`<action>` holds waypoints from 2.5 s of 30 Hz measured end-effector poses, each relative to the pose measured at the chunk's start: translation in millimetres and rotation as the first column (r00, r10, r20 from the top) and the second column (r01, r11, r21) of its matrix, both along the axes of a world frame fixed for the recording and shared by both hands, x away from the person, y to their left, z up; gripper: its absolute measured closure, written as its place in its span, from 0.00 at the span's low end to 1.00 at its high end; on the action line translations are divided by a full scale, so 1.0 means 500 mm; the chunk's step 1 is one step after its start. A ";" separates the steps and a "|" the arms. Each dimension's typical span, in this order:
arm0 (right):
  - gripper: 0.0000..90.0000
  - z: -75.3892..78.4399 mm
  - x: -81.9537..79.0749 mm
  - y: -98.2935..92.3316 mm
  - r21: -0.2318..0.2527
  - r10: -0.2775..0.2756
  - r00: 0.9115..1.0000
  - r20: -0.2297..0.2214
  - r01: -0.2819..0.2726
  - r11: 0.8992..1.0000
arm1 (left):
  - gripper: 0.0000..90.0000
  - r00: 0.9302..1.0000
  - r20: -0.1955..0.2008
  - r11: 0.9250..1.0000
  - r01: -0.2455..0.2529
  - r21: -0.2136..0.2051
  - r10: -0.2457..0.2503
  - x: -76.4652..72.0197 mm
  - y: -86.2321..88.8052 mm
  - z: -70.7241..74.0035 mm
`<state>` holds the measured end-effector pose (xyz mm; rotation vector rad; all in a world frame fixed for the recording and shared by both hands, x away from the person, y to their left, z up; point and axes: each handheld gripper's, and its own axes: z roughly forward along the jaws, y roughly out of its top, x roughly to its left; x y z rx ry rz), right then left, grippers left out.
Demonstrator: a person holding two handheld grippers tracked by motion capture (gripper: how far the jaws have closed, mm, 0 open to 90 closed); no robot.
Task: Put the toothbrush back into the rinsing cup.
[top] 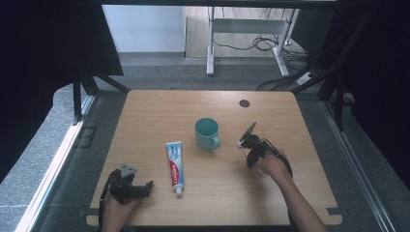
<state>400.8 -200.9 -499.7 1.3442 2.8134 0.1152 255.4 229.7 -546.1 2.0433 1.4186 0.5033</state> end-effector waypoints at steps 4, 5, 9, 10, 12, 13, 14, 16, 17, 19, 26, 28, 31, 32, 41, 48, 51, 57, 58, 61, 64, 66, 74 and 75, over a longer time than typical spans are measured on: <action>0.93 0.000 0.003 -0.007 0.015 -0.001 1.000 -0.009 0.001 1.000 | 0.00 1.000 0.000 1.000 0.000 0.000 0.000 0.000 0.000 0.000; 0.93 0.000 0.002 -0.007 0.016 -0.004 1.000 -0.009 0.004 1.000 | 0.00 1.000 0.000 1.000 0.000 0.000 0.000 0.000 0.000 0.000; 0.93 0.000 0.002 -0.011 0.027 -0.004 1.000 -0.009 0.005 1.000 | 0.00 1.000 0.000 1.000 0.000 0.000 0.000 0.000 0.000 0.000; 0.93 0.000 0.002 -0.011 0.027 -0.004 1.000 -0.009 0.005 1.000 | 0.00 1.000 0.000 1.000 0.000 0.000 0.000 0.000 0.000 0.000; 0.93 0.003 0.001 -0.011 0.040 -0.010 1.000 -0.006 0.011 0.999 | 0.00 1.000 0.000 1.000 0.000 0.000 0.000 0.000 0.000 0.000; 0.93 0.005 0.001 -0.013 0.041 -0.005 1.000 0.001 0.005 0.999 | 0.00 1.000 0.000 1.000 0.000 0.000 0.000 0.000 0.000 0.000; 0.93 0.008 0.001 -0.013 0.048 -0.007 1.000 0.002 0.007 0.999 | 0.00 1.000 0.000 1.000 0.000 0.000 0.000 0.000 0.000 0.000; 0.93 0.016 0.000 -0.013 0.049 -0.005 1.000 0.003 0.005 0.999 | 0.00 1.000 0.000 1.000 0.000 0.000 0.000 0.000 0.000 0.000; 0.93 0.019 0.000 -0.014 0.048 0.001 1.000 0.010 -0.001 0.999 | 0.00 1.000 0.000 1.000 0.000 0.000 0.000 0.000 0.000 0.000; 0.93 0.026 -0.001 -0.014 0.056 0.001 1.000 0.013 -0.002 0.998 | 0.00 1.000 0.000 1.000 0.000 0.000 0.000 0.000 0.000 0.000; 0.93 0.038 -0.004 -0.018 0.068 0.011 1.000 0.010 -0.011 0.998 | 0.00 1.000 0.000 1.000 0.000 0.000 0.000 0.000 0.000 0.000; 0.93 0.040 -0.005 -0.021 0.069 0.016 1.000 0.010 -0.017 0.998 | 0.00 1.000 0.000 1.000 0.000 0.000 0.000 0.000 0.000 0.000; 0.93 0.044 -0.005 -0.025 0.085 0.015 1.000 0.009 -0.016 0.996 | 0.00 1.000 0.000 1.000 0.000 0.000 0.000 0.000 0.000 0.000; 0.93 0.047 -0.005 -0.026 0.086 0.013 1.000 0.010 -0.014 0.996 | 0.00 1.000 0.000 1.000 0.000 0.000 0.000 0.000 0.000 0.000; 0.93 0.073 -0.009 -0.034 0.142 0.009 0.999 0.053 -0.017 0.990 | 0.00 1.000 0.000 1.000 0.000 -0.001 0.000 0.000 0.000 0.000; 0.93 0.088 -0.013 -0.037 0.186 0.005 0.996 0.086 -0.021 0.982 | 0.00 1.000 0.000 1.000 -0.001 -0.001 0.001 0.000 0.000 0.000; 0.93 0.093 -0.015 -0.039 0.199 0.005 0.995 0.103 -0.026 0.980 | 0.00 1.000 0.000 1.000 -0.001 -0.001 0.001 0.000 0.000 0.000; 0.93 0.104 -0.018 -0.041 0.240 -0.005 0.990 0.142 -0.030 0.970 | 0.00 1.000 0.000 1.000 -0.001 -0.001 0.001 0.000 0.000 0.000; 0.93 0.107 -0.019 -0.042 0.251 -0.006 0.988 0.156 -0.034 0.967 | 0.00 1.000 0.000 1.000 -0.001 -0.001 0.001 0.000 0.000 0.000; 0.93 0.111 -0.020 -0.043 0.265 -0.010 0.985 0.173 -0.037 0.964 | 0.00 1.000 0.001 1.000 -0.001 -0.001 0.001 0.000 0.000 0.000; 0.93 0.119 -0.022 -0.045 0.288 -0.014 0.978 0.209 -0.048 0.957 | 0.00 1.000 0.000 1.000 -0.001 -0.002 0.001 0.000 0.000 0.000; 0.93 0.124 -0.024 -0.047 0.308 -0.015 0.972 0.234 -0.059 0.949 | 0.00 1.000 0.000 1.000 -0.001 -0.001 0.001 0.000 0.000 0.000; 0.93 0.131 -0.029 -0.050 0.361 -0.032 0.946 0.323 -0.092 0.928 | 0.00 1.000 0.000 1.000 -0.001 -0.001 0.001 0.000 0.000 0.000; 0.93 0.132 -0.030 -0.049 0.364 -0.033 0.942 0.333 -0.096 0.926 | 0.00 1.000 0.000 1.000 -0.001 -0.001 0.001 0.000 0.000 0.000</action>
